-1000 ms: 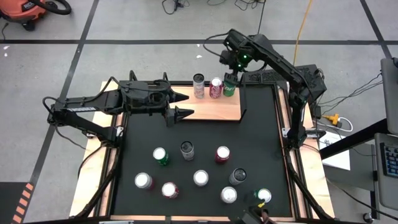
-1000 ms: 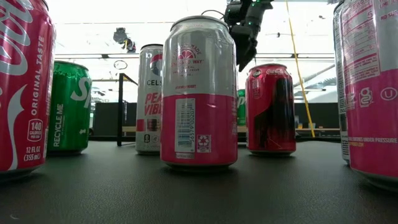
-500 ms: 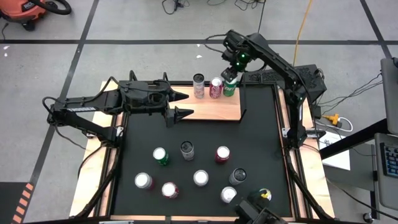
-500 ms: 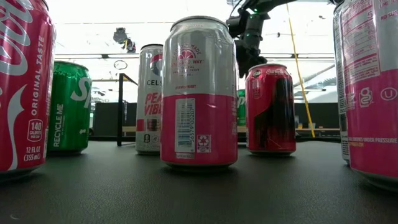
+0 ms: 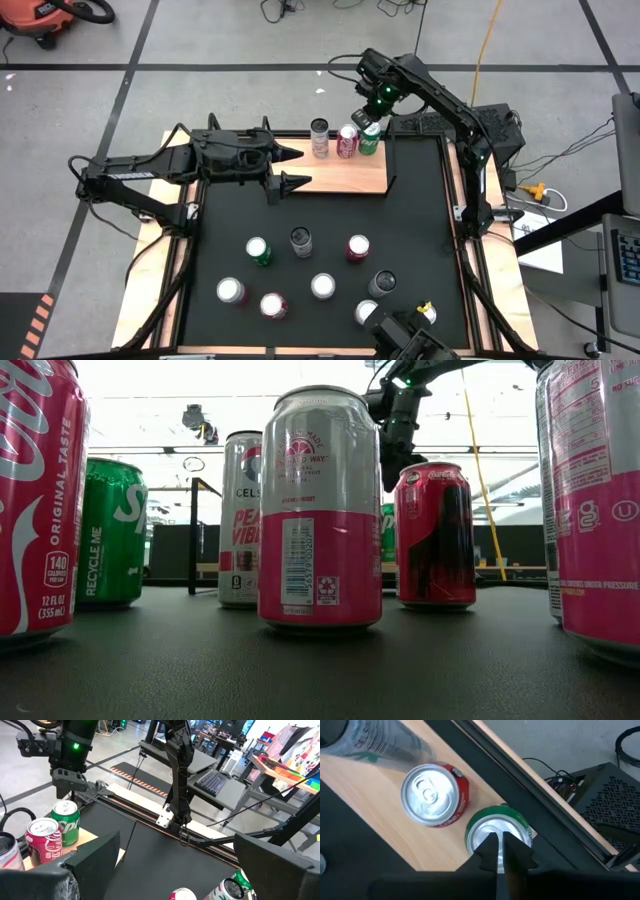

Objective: Place canned beverage on shelf
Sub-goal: Put the top red soda can on the shelf

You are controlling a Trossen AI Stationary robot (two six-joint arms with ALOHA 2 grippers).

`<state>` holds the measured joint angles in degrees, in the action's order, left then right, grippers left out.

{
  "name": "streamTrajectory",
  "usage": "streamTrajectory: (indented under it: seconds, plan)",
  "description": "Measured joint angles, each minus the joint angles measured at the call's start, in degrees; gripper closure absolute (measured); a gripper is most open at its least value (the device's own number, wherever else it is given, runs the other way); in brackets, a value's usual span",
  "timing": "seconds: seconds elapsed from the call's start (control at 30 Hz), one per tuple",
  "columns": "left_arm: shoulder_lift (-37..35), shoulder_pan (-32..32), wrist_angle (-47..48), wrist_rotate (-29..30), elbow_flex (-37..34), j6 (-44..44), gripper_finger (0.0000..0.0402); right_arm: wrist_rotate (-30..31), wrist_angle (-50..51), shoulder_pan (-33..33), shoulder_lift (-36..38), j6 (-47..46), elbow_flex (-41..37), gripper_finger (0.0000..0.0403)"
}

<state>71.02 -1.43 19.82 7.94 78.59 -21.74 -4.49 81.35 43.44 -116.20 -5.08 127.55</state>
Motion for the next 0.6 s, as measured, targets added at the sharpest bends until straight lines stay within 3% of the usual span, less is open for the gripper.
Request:
streamTrajectory:
  seconds: [0.6]
  plan:
    - [0.0,0.0,0.0,0.0,0.0,-0.4,0.0013,-0.1,1.1,-1.6,0.0,-0.5,-4.6,0.0402]
